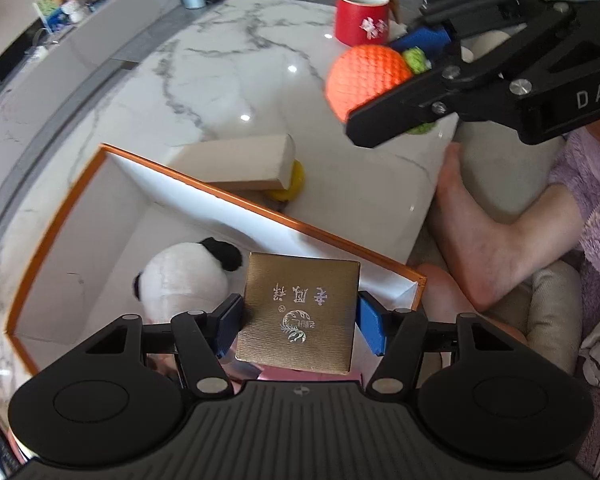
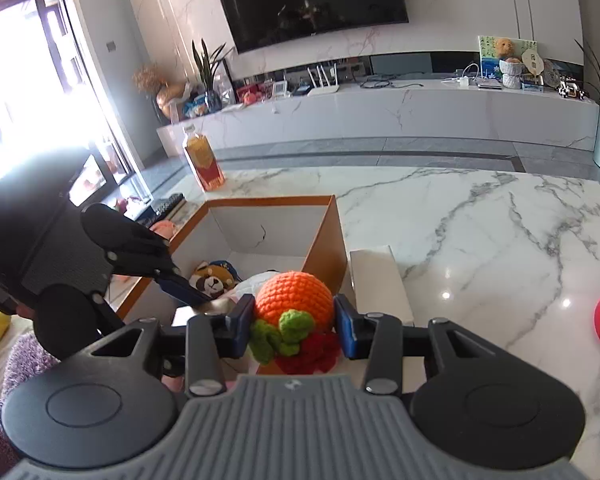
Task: Organize objects
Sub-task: 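Carry the brown box into the orange box and open the left gripper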
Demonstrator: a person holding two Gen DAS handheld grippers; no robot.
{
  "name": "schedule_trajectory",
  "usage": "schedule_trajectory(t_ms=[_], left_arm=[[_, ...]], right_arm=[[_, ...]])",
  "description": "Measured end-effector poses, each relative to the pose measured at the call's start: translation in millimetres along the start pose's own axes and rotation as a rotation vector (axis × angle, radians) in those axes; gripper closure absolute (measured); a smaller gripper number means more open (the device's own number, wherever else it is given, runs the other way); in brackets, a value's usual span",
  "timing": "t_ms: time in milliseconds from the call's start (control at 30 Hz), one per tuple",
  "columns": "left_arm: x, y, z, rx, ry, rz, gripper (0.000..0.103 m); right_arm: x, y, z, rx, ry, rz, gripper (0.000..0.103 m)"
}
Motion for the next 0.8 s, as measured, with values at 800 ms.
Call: schedule_trajectory(t_ms=[800], left_arm=[[14,-72,19,0.406,-0.016,0.195,0.032]], right_arm=[[-5,-50,11,-0.003,0.088,0.177,0.058]])
Point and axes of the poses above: each gripper's, at about its wrist camera, not at the fingertips, and y roughly against the way its jaws point, z to its left, x to its underside, the point moved 4 cm from there along -y, roughly the way its jaws point, and after that the axes turned 2 degrees about y, right-handed, at the moved point
